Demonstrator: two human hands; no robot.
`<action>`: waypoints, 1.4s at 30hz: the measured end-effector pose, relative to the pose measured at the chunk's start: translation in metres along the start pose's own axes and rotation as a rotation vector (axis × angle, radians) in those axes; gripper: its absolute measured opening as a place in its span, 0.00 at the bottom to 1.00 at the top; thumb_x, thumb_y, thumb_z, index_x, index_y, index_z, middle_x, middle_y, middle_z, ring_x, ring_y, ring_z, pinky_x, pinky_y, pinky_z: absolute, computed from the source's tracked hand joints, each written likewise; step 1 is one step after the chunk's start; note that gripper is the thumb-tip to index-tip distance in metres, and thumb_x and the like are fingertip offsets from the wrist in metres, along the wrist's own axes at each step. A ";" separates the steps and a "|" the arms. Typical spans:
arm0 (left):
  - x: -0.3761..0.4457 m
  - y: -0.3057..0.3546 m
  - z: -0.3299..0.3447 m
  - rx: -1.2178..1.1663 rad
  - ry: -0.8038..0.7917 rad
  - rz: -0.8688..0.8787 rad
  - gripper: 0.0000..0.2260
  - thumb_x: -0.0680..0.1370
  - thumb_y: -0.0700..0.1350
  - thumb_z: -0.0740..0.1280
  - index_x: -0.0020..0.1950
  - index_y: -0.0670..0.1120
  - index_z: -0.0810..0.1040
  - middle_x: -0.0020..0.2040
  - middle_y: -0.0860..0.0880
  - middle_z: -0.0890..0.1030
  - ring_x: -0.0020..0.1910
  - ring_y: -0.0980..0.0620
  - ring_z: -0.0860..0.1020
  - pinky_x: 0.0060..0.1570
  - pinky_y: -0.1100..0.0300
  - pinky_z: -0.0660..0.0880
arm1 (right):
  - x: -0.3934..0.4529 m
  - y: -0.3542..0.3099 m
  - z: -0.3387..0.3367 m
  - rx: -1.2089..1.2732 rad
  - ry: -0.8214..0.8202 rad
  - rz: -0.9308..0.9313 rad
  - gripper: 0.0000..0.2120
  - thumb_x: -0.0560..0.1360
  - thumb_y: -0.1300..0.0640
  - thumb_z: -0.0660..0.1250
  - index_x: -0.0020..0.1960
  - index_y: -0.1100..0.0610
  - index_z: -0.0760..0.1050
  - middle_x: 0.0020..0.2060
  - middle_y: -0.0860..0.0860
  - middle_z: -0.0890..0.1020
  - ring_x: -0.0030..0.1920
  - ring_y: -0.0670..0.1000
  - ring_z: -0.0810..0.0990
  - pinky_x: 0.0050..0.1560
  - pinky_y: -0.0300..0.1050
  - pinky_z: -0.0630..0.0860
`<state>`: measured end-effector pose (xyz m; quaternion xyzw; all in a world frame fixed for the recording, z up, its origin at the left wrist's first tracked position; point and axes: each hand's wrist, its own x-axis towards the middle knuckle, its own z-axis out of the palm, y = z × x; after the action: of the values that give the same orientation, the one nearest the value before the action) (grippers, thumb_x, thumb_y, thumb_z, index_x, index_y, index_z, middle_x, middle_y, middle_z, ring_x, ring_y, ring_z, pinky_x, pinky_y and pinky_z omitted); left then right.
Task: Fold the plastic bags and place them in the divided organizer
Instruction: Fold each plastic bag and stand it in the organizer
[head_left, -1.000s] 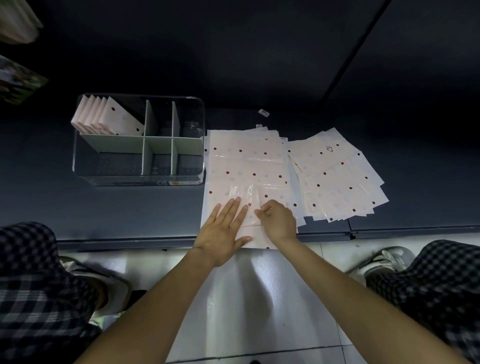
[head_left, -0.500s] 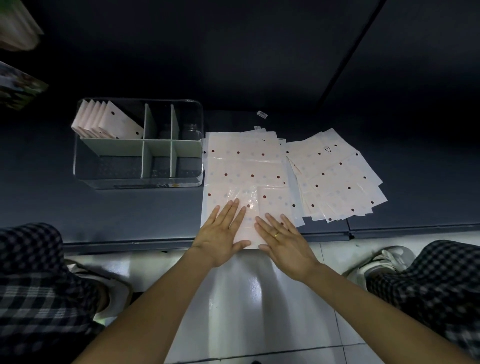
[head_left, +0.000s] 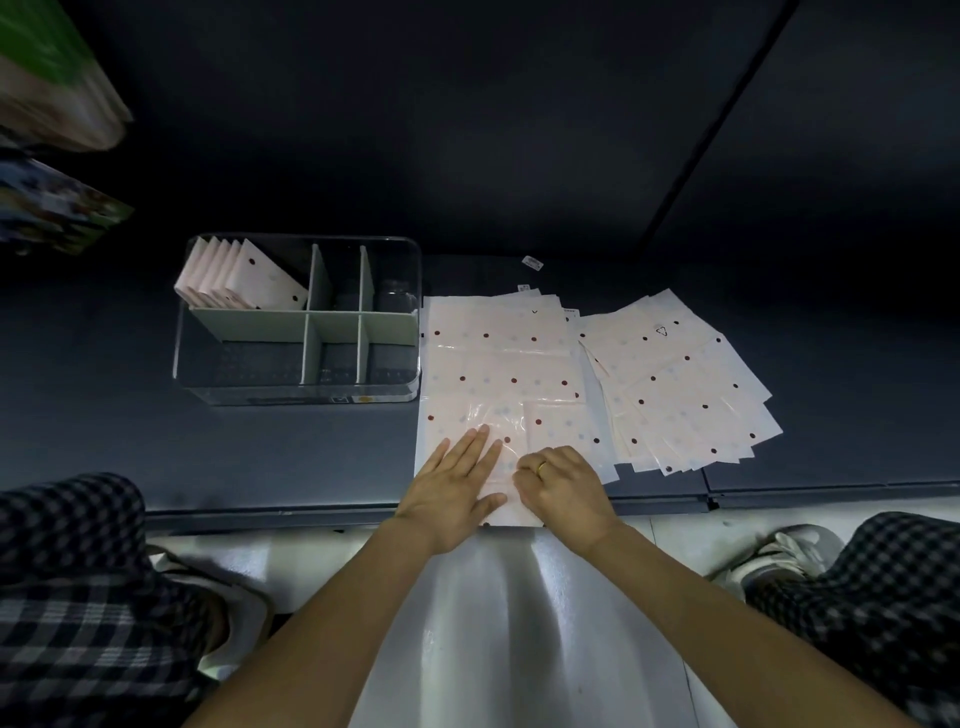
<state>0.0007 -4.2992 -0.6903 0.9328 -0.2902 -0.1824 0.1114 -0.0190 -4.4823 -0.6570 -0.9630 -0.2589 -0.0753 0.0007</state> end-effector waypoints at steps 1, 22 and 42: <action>0.000 0.001 -0.001 -0.004 0.005 -0.002 0.29 0.81 0.60 0.46 0.77 0.52 0.37 0.76 0.53 0.35 0.75 0.56 0.35 0.73 0.58 0.34 | 0.002 0.000 0.000 -0.030 -0.003 0.003 0.13 0.50 0.67 0.78 0.30 0.57 0.79 0.29 0.50 0.80 0.29 0.49 0.78 0.34 0.38 0.76; -0.014 -0.113 -0.188 -0.564 0.427 -0.140 0.08 0.76 0.44 0.68 0.40 0.55 0.76 0.38 0.55 0.80 0.43 0.51 0.80 0.44 0.53 0.76 | 0.174 -0.013 -0.131 0.637 -0.040 0.311 0.03 0.75 0.57 0.68 0.43 0.54 0.80 0.34 0.46 0.82 0.36 0.44 0.80 0.41 0.41 0.77; -0.036 -0.223 -0.158 -0.047 0.641 -0.561 0.14 0.81 0.50 0.56 0.61 0.54 0.78 0.59 0.55 0.77 0.62 0.51 0.65 0.58 0.57 0.59 | 0.343 -0.134 -0.049 0.276 -0.026 0.390 0.07 0.78 0.63 0.59 0.52 0.62 0.74 0.47 0.59 0.82 0.48 0.60 0.81 0.45 0.49 0.78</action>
<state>0.1493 -4.0821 -0.6070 0.9823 0.0283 0.0869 0.1632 0.1999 -4.1973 -0.5639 -0.9864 -0.0758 -0.0252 0.1436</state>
